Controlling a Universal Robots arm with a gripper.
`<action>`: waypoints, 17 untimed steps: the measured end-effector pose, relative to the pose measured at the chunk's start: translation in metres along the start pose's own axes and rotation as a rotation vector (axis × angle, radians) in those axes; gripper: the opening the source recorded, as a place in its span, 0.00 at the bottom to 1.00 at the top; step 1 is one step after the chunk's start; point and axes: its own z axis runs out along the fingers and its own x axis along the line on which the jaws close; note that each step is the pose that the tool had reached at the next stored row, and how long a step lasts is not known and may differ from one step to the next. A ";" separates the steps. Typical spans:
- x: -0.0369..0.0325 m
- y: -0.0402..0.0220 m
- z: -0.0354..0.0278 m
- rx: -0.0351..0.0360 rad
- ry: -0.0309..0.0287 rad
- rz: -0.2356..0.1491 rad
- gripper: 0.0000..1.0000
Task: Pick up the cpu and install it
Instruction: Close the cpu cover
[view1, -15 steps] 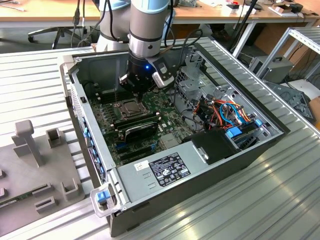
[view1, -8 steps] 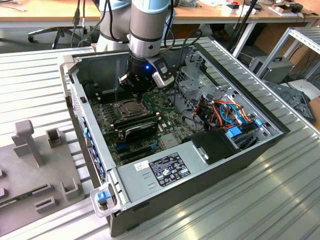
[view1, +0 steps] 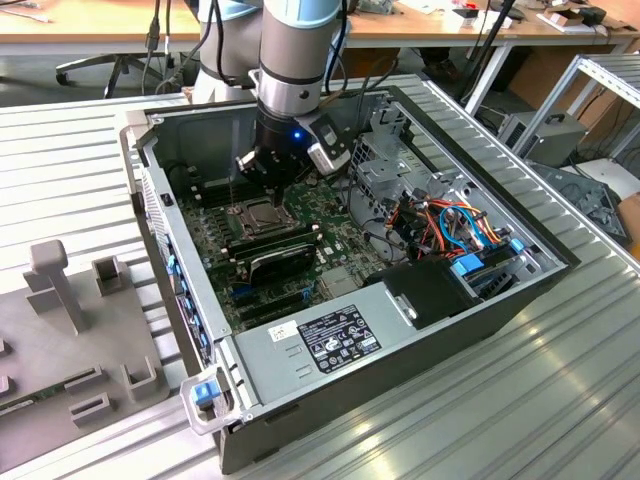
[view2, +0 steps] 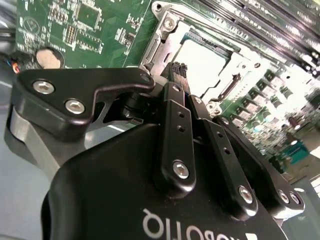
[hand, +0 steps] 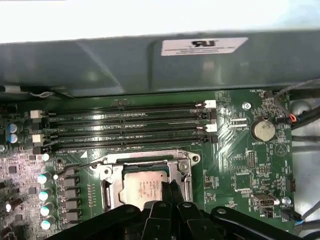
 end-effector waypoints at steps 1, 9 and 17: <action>0.0000 0.0000 0.0002 0.0012 0.0004 -0.029 0.11; 0.0000 0.0000 0.0002 0.0081 0.0004 -0.039 0.11; 0.0000 0.0000 0.0002 0.0091 0.0152 -0.039 0.11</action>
